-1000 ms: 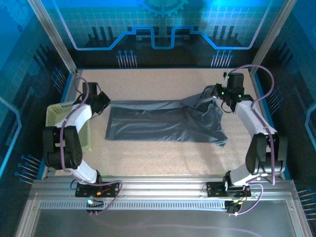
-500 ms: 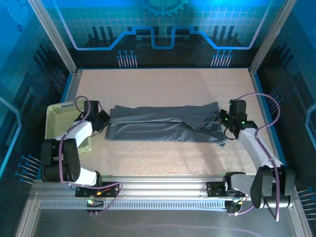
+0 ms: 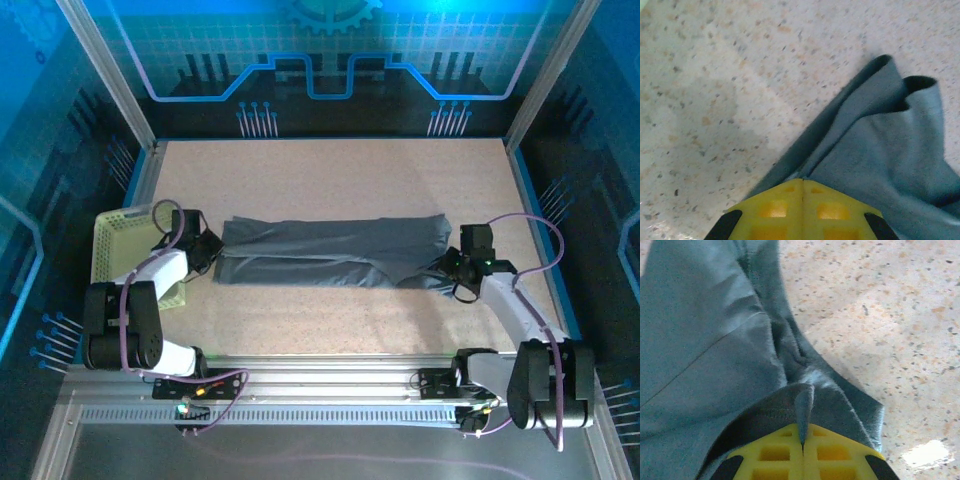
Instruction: Fold the inside-out t-shirt
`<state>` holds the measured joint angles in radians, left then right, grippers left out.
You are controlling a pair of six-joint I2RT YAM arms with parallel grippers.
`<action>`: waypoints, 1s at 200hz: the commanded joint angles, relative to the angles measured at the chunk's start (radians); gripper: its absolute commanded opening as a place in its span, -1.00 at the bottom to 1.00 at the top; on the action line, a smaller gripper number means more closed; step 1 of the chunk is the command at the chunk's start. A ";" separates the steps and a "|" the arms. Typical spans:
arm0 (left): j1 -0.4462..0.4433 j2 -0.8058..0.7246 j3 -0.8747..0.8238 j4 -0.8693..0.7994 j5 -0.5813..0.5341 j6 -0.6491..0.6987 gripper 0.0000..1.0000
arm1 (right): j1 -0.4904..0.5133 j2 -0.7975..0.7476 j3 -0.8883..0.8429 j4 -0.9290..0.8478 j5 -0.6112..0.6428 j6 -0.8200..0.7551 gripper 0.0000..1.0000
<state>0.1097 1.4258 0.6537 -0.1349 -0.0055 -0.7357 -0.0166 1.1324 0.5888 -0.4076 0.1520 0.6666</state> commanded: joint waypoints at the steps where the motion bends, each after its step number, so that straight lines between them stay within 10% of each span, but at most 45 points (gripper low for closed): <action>1: 0.012 -0.030 -0.041 0.002 0.025 -0.036 -1.00 | -0.021 0.023 0.003 -0.026 0.061 0.045 -1.00; 49: 0.010 -0.052 -0.110 0.022 0.047 -0.074 -0.65 | -0.023 0.070 0.034 -0.090 0.100 0.076 -0.97; 71: 0.012 -0.090 -0.071 -0.049 0.042 -0.062 -0.28 | -0.023 0.049 0.094 -0.171 0.151 0.071 -0.05; 97: 0.001 -0.220 0.038 -0.169 -0.024 -0.013 -0.05 | -0.007 -0.054 0.183 -0.232 0.213 0.020 0.37; 129: -0.108 -0.198 0.227 -0.186 -0.015 0.070 0.01 | 0.065 -0.069 0.271 -0.138 0.116 -0.075 0.48; 200: -0.234 0.255 0.384 0.001 0.112 0.025 0.02 | 0.134 0.458 0.492 0.078 -0.159 -0.049 0.45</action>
<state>-0.1322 1.5723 1.0397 -0.1650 0.0601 -0.6830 0.1104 1.4837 1.0485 -0.3859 0.0673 0.5938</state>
